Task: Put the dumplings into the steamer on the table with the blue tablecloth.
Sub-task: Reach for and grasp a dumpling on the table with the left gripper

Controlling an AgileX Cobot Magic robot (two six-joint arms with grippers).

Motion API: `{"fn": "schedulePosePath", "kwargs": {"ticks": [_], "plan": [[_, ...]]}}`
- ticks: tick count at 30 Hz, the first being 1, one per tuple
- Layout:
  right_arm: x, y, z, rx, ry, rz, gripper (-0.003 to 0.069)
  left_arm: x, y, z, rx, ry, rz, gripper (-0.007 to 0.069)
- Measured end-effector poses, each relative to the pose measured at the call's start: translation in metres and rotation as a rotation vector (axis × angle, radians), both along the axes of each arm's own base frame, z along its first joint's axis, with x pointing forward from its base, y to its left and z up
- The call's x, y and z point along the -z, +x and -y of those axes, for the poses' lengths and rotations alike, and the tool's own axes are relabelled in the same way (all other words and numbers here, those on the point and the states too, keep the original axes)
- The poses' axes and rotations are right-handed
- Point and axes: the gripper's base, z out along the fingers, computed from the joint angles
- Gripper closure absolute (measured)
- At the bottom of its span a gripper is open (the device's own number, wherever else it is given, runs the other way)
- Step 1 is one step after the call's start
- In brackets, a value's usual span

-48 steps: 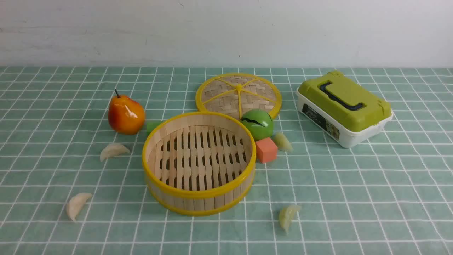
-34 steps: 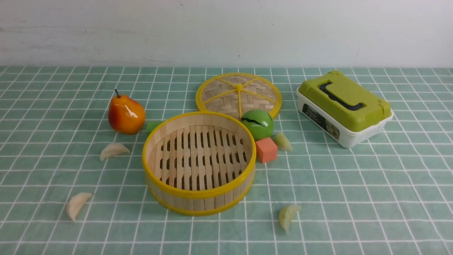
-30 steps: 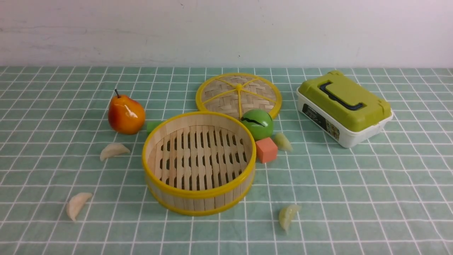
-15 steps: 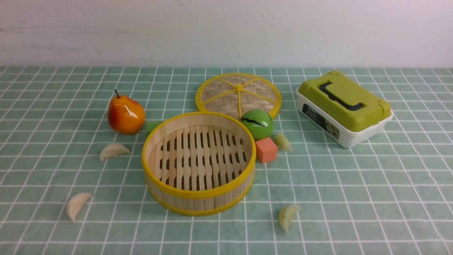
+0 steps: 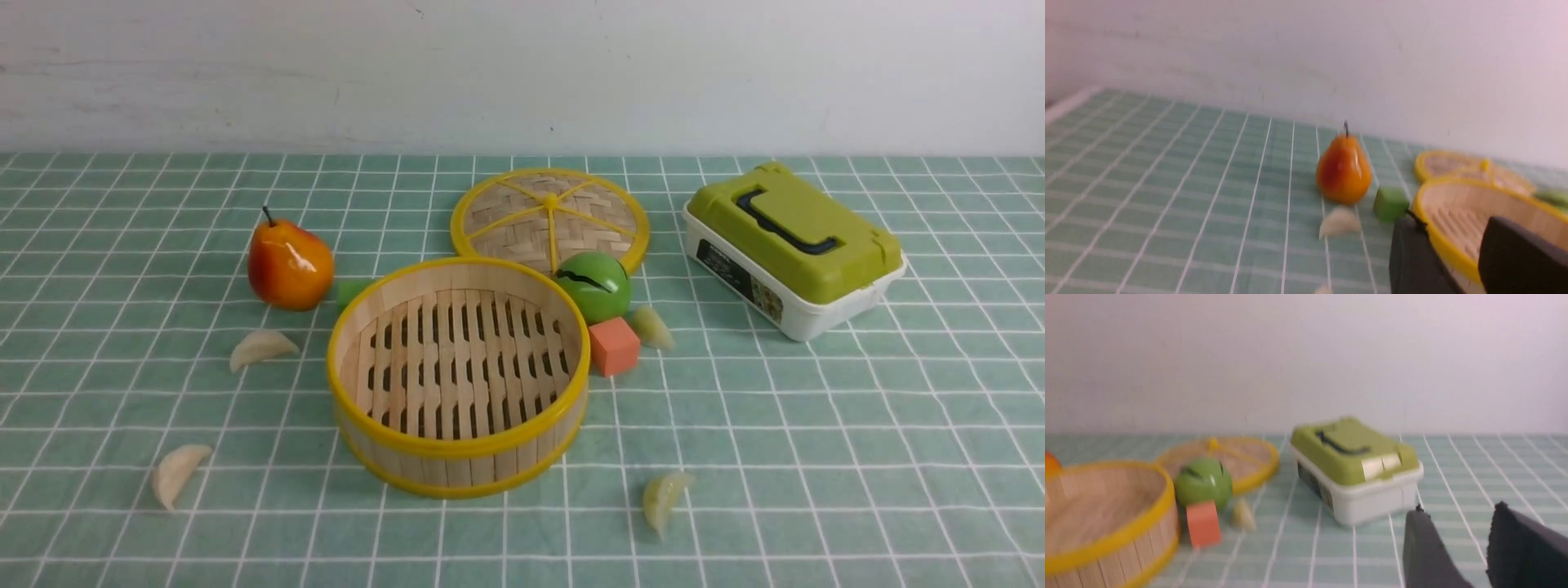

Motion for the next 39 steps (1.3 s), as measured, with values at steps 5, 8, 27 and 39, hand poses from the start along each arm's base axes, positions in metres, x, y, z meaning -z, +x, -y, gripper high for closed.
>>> {"fn": "schedulePosePath", "kwargs": {"ticks": [5,8,27,39], "plan": [[-0.021,-0.006,0.0,-0.054,0.197,0.223,0.0419,-0.014,-0.003,-0.001,0.004,-0.062,0.158,0.0386],[-0.028,-0.009,0.0,-0.085,0.27,0.305,0.0419,-0.023,-0.007,-0.003,0.029,-0.217,0.262,0.0388],[-0.078,0.057,-0.002,0.028,-0.079,-0.301,0.067,-0.141,0.075,0.002,0.021,-0.34,-0.211,0.0638],[-0.035,0.097,-0.027,-0.144,-0.267,-0.967,0.0667,-0.127,0.188,0.019,0.153,-0.065,-1.019,0.0638]]}}
